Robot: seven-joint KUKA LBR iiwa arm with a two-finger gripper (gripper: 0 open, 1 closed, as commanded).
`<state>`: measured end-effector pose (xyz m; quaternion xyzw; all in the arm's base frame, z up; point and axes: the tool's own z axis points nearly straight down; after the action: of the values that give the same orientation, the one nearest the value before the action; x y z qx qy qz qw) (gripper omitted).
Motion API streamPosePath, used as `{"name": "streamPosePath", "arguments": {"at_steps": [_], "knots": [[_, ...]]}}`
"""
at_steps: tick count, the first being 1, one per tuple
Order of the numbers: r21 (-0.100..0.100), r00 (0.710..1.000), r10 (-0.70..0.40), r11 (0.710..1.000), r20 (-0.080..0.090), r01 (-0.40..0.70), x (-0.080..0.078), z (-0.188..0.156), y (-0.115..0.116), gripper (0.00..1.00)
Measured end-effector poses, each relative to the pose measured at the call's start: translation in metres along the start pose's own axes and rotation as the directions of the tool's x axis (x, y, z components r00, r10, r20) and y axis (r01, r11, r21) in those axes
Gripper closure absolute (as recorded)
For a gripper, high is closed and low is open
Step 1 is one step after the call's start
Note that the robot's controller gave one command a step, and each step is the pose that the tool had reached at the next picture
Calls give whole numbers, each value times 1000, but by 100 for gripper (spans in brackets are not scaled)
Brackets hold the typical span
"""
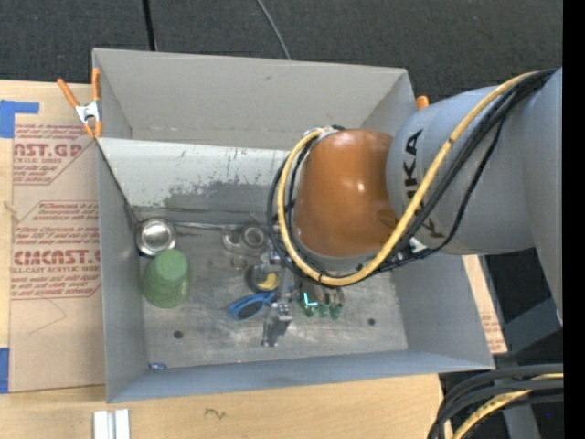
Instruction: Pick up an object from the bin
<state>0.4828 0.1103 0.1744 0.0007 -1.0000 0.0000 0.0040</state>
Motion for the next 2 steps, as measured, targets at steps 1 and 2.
{"name": "streamPosePath", "arguments": {"at_steps": [1, 2], "knots": [[-4, 998, -62, 998, 24, 62, -44, 88, -21, 0], [0, 996, -87, 996, 11, 87, -42, 73, -15, 0]]}}
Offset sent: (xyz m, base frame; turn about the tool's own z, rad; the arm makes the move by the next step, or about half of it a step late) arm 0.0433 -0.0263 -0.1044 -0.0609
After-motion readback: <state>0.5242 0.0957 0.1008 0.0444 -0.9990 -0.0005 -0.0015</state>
